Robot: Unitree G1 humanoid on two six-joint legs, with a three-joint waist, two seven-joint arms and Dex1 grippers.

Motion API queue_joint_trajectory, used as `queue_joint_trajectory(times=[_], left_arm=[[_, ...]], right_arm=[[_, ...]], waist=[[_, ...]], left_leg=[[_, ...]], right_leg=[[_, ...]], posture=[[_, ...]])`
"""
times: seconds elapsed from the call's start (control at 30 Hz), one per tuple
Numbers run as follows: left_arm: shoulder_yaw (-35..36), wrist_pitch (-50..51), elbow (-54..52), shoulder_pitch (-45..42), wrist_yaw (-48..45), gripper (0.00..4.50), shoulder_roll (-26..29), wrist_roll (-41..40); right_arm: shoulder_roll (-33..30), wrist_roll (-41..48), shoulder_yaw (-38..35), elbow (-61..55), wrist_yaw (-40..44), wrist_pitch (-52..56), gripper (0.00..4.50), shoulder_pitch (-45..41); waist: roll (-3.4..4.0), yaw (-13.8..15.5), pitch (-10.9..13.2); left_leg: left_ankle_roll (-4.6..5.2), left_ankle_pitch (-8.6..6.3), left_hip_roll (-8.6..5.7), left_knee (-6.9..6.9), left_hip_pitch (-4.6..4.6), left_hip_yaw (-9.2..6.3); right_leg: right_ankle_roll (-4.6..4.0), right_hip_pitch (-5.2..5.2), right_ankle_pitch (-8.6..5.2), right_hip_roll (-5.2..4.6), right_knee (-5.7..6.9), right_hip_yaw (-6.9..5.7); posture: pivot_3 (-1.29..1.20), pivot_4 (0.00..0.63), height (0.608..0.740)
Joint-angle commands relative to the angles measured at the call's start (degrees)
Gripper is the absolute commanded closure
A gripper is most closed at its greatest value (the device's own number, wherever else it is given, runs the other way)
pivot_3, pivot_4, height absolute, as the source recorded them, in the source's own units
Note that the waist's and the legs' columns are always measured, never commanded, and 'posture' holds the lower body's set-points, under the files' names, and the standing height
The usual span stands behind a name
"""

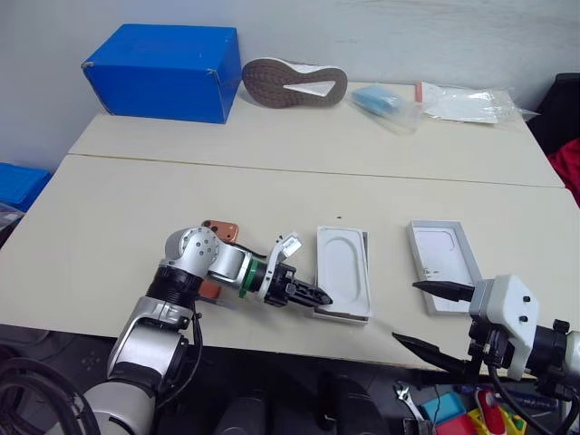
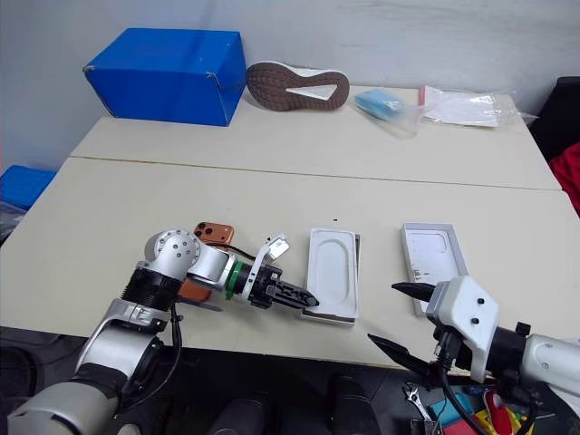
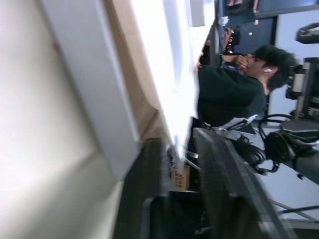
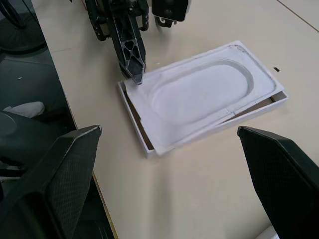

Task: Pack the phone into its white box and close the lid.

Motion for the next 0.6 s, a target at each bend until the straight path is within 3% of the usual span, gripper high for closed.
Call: queue_joint_trajectory(times=[0.03, 0.27, 0.47, 0.6], left_arm=[[-0.92, 0.09, -1.07, -0.71, -0.16, 2.22, 0.93, -2.48], [-2.93, 0.09, -4.41, -1.14, -1.92, 0.11, 4.8, -6.55], [-4.24, 0.09, -10.92, -0.69, -7.24, 0.05, 9.24, -6.06], [-2.08, 0.09, -10.51, -2.29, -10.01, 0.05, 9.09, -6.12]], right_arm=[[-0.35, 0.61, 0.6, -1.3, -0.38, -0.62, 0.0, -0.36], [-0.44, 0.34, 1.9, -1.16, -0.8, -0.83, 0.0, -0.84], [-0.76, 0.0, 2.62, -0.55, -0.66, -1.17, 0.0, -1.8], [-0.84, -0.3, 3.24, -0.08, -0.5, -1.32, 0.0, -2.4]], waist=[[0.0, -0.04, 0.0], [0.0, -0.08, 0.0], [0.0, -0.18, 0.0], [0.0, -0.16, 0.0]], left_leg=[[0.0, 0.0, 0.0, 0.0, 0.0, 0.0], [-0.01, 0.01, 0.0, 0.0, 0.01, 0.0], [-0.05, 0.03, 0.01, 0.0, 0.01, 0.0], [-0.05, 0.03, 0.0, 0.0, 0.01, 0.0]], right_leg=[[0.0, 0.0, 0.0, 0.0, 0.0, 0.0], [0.0, 0.0, 0.0, 0.0, 0.01, 0.0], [0.0, -0.01, 0.0, 0.02, 0.03, 0.01], [0.0, 0.0, 0.0, 0.01, 0.02, 0.01]], posture=[[0.0, 0.15, 0.74], [0.0, 0.15, 0.74], [0.0, 0.15, 0.74], [0.0, 0.15, 0.74]])
